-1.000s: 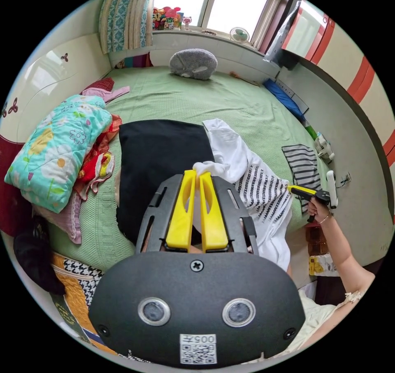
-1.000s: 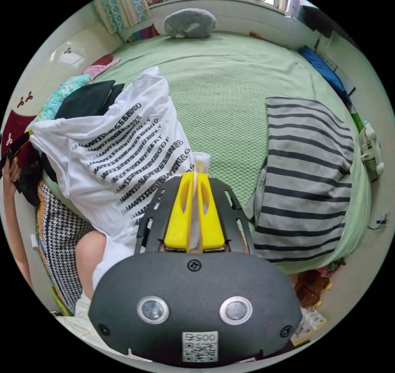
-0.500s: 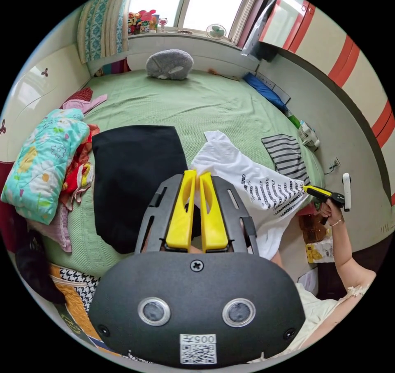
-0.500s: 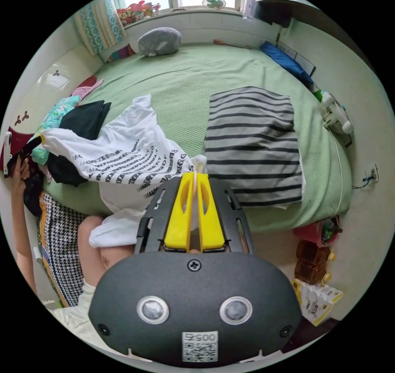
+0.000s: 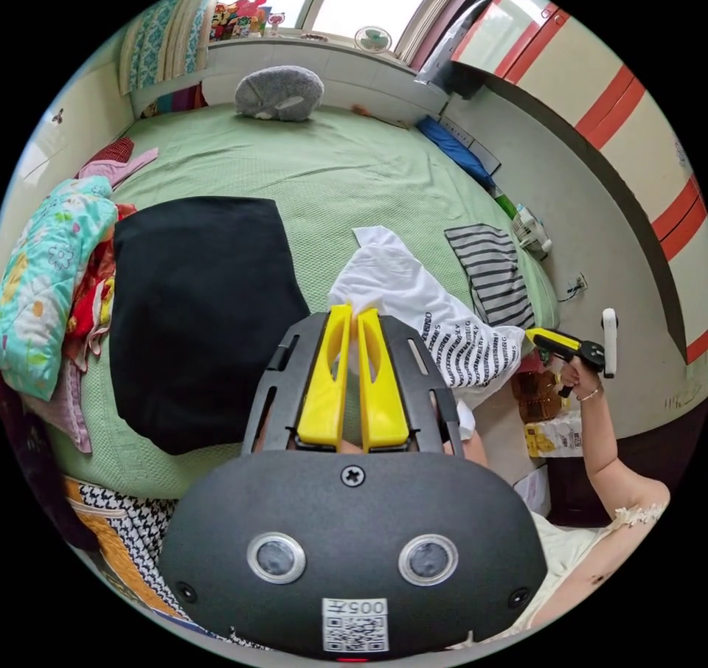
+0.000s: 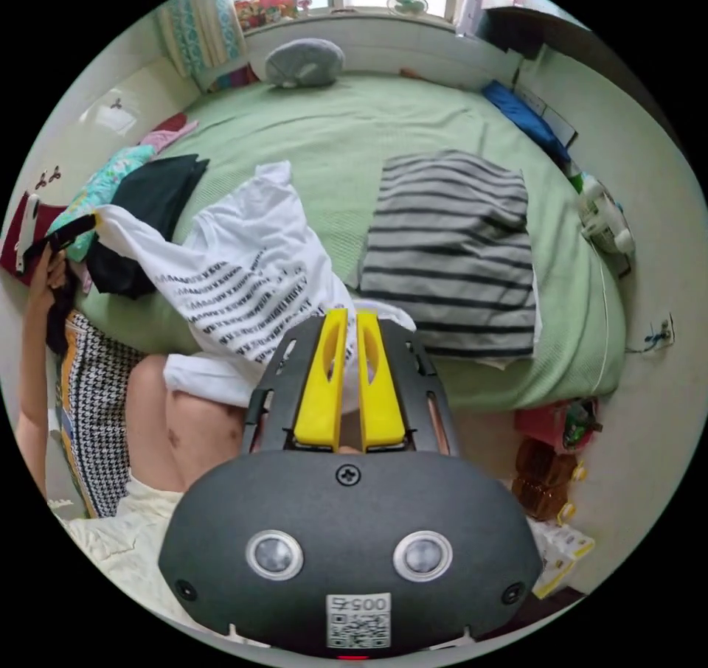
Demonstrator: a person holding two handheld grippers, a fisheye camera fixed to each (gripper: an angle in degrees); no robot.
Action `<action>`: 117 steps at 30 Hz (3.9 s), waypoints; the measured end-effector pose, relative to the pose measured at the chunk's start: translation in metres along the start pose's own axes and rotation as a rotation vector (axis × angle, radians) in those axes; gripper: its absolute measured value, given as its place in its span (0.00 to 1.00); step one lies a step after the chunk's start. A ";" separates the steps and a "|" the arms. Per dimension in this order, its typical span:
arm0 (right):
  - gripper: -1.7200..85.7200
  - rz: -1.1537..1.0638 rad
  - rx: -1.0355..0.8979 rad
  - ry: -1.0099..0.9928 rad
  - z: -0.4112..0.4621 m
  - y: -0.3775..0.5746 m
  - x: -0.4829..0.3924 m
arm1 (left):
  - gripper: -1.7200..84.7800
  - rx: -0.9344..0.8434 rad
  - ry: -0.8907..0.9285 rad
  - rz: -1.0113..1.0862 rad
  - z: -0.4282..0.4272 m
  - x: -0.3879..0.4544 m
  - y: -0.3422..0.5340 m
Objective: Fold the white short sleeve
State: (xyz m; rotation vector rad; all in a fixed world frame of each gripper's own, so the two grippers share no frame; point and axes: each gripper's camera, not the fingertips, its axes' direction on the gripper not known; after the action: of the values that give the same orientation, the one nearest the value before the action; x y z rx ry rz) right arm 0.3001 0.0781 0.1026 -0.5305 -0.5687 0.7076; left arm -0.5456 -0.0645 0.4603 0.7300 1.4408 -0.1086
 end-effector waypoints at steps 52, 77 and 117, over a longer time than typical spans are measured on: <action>0.00 0.175 0.359 0.148 -0.018 -0.299 -0.132 | 0.03 -0.070 -0.190 0.113 0.088 0.019 -0.152; 0.09 -0.164 -0.096 -0.040 0.075 -0.110 -0.076 | 0.13 -0.209 -0.050 0.122 0.234 0.044 -0.056; 0.00 -0.059 0.138 0.119 -0.068 0.222 -0.002 | 0.03 -0.062 -0.103 0.184 0.137 0.102 0.317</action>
State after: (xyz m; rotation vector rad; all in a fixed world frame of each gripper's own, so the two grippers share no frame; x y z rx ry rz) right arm 0.2432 0.2021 -0.0855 -0.4222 -0.4193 0.6497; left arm -0.2566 0.1492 0.4839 0.7910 1.2680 0.0403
